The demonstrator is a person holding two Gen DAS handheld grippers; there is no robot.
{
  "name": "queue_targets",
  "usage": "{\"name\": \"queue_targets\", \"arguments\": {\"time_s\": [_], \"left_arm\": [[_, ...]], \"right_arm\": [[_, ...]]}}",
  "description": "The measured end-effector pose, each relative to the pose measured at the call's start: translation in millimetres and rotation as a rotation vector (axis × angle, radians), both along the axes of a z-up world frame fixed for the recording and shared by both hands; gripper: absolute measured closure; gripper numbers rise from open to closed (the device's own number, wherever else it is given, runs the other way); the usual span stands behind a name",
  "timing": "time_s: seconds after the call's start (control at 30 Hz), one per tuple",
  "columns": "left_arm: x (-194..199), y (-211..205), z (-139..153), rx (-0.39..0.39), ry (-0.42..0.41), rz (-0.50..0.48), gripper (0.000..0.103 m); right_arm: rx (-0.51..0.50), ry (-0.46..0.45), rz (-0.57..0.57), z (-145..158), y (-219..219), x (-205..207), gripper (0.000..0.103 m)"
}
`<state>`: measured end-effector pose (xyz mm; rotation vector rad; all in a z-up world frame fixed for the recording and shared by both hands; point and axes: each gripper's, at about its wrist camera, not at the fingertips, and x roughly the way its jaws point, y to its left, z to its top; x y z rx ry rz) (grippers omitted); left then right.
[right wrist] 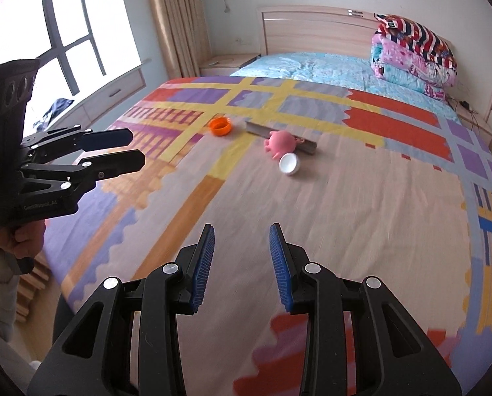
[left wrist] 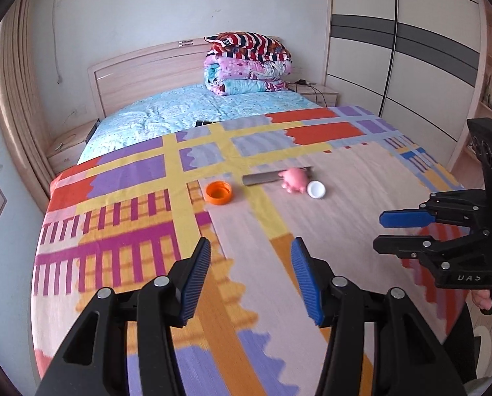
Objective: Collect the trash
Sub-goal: 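Move both tools back over the bed toward the orange lid and white cap, then close the left tool on the orange lid while the right tool grasps the white cap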
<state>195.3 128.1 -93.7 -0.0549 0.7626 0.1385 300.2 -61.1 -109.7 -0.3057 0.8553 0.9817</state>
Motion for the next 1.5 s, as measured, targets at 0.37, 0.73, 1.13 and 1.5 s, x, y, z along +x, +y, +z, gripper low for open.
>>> {"name": "queue_targets", "arguments": {"time_s": [0.37,0.73,1.13,1.5], "left_arm": [[51.8,32.7,-17.0,0.048,0.052,0.048,0.044],[90.8,46.4,-34.7,0.030,0.084,0.035,0.044],[107.2,52.0,-41.9,0.025,0.109,0.027,0.051],[96.9,48.1,-42.2,0.003,0.108,0.036,0.074]], "right_arm": [[-0.026,0.017,-0.026,-11.0,24.9,42.6,0.068],[-0.030,0.041,-0.038,-22.0,38.7,65.5,0.068],[-0.055,0.012,-0.030,-21.1,44.7,70.9,0.082],[-0.045,0.017,-0.039,-19.7,40.3,68.1,0.085]]}}
